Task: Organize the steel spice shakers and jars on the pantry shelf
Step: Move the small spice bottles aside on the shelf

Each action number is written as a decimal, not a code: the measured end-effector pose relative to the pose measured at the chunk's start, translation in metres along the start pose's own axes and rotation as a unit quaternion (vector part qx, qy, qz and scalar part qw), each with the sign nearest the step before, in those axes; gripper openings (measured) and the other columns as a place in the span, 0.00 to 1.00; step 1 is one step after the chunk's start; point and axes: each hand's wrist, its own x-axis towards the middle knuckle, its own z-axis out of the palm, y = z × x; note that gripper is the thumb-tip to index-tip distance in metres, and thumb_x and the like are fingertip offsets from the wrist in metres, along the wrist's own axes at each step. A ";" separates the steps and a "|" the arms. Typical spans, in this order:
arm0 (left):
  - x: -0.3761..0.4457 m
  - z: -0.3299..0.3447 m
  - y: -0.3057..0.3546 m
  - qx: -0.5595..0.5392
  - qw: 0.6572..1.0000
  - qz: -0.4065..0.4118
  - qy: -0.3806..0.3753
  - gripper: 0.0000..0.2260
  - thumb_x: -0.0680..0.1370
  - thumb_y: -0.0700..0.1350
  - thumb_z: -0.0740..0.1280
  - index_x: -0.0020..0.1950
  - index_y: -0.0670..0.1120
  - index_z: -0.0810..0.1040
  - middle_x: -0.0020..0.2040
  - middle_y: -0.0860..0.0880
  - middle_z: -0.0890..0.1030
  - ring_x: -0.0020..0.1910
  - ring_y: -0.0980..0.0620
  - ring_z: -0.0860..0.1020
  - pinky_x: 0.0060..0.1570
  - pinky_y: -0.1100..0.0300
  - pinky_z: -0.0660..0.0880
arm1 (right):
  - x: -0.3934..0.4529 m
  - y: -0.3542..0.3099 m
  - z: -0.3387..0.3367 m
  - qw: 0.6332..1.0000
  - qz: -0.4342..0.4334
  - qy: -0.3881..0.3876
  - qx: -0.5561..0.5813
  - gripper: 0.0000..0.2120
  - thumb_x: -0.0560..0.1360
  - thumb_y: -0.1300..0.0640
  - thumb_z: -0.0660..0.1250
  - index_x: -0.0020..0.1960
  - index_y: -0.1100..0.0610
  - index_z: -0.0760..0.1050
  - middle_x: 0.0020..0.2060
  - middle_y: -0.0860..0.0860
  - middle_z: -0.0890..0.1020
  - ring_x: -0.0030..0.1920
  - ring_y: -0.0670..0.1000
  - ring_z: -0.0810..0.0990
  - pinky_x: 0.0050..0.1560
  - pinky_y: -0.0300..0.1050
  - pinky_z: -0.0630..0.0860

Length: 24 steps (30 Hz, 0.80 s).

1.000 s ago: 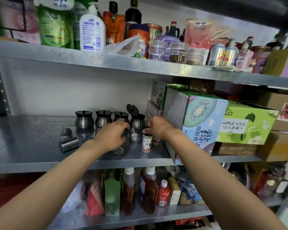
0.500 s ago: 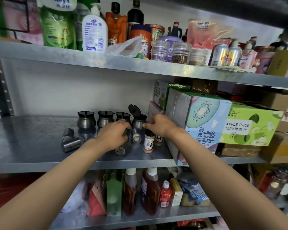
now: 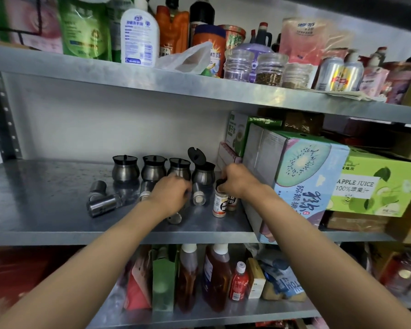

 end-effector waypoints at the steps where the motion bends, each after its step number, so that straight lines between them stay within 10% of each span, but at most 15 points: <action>1: 0.005 0.003 0.001 0.007 1.000 -0.005 0.010 0.07 0.75 0.45 0.61 0.45 0.49 0.80 0.47 0.44 0.80 0.50 0.42 0.77 0.42 0.55 0.73 | 0.001 0.001 -0.001 1.000 0.000 -0.001 -0.002 0.10 0.72 0.58 0.72 0.50 0.61 0.78 0.44 0.55 0.77 0.51 0.57 0.80 0.43 0.40 0.71; 6: 0.037 0.013 0.016 0.030 0.999 -0.040 0.001 0.12 0.77 0.51 0.61 0.47 0.47 0.81 0.48 0.42 0.82 0.49 0.41 0.80 0.41 0.56 0.71 | 0.004 0.003 -0.004 1.000 -0.009 0.009 0.023 0.16 0.75 0.47 0.68 0.45 0.62 0.79 0.44 0.57 0.81 0.46 0.57 0.80 0.44 0.46 0.77; 24: 0.077 0.043 0.049 0.145 0.974 -0.128 -0.115 0.17 0.74 0.51 0.66 0.61 0.47 0.75 0.59 0.47 0.80 0.58 0.48 0.79 0.53 0.57 0.75 | 0.003 0.005 -0.013 0.981 0.023 0.182 0.069 0.11 0.77 0.56 0.59 0.50 0.59 0.79 0.59 0.59 0.81 0.51 0.64 0.81 0.49 0.48 0.76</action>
